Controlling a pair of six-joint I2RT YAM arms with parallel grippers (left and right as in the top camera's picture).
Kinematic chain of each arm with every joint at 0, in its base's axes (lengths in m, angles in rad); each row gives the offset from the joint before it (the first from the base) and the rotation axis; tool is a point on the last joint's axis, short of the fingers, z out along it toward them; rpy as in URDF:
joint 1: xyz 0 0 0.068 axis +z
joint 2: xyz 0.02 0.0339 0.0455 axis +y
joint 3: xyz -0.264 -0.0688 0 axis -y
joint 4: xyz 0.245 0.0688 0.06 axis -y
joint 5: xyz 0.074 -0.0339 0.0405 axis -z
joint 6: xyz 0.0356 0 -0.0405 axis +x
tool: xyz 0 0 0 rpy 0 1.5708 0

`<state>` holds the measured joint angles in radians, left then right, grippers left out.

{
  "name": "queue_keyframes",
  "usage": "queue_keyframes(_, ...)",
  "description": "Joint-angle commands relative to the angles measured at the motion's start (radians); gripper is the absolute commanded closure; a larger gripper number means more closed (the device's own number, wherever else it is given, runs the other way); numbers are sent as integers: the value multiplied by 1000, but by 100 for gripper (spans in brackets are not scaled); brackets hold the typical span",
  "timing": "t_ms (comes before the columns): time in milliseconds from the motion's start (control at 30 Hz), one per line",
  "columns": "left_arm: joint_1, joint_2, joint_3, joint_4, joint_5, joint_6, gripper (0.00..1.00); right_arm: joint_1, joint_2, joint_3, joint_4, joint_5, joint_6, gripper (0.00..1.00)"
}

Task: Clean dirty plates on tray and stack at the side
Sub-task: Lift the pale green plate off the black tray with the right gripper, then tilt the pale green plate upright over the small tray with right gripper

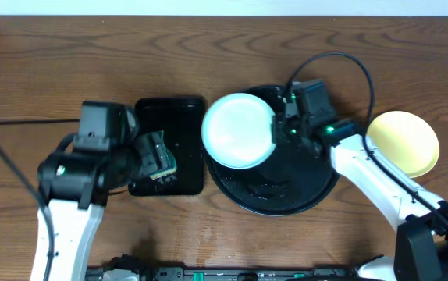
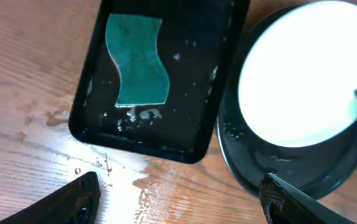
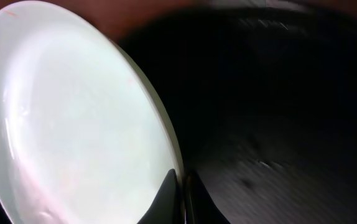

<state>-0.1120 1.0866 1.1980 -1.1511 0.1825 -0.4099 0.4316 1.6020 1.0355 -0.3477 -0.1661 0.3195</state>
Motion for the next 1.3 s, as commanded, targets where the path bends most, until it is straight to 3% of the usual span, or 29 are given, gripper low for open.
queue_keyframes(0,5,-44,26,-5,8,13,17,63,-19,62,51,-22,77,99)
queue_keyframes(233,5,-60,25,-5,8,13,17,220,23,64,266,157,92,99)
queue_keyframes(333,5,-60,25,-5,8,13,17,284,81,64,397,220,33,99)
queue_keyframes(600,5,-60,25,-5,8,13,16,425,165,64,676,425,-425,99)
queue_keyframes(900,5,-60,25,-5,8,13,16,553,160,64,798,725,-814,99)
queue_keyframes(1067,5,-60,25,-5,8,13,16,596,160,64,837,844,-865,99)
queue_keyframes(1267,5,-60,25,-5,8,13,16,599,159,64,855,849,-868,99)
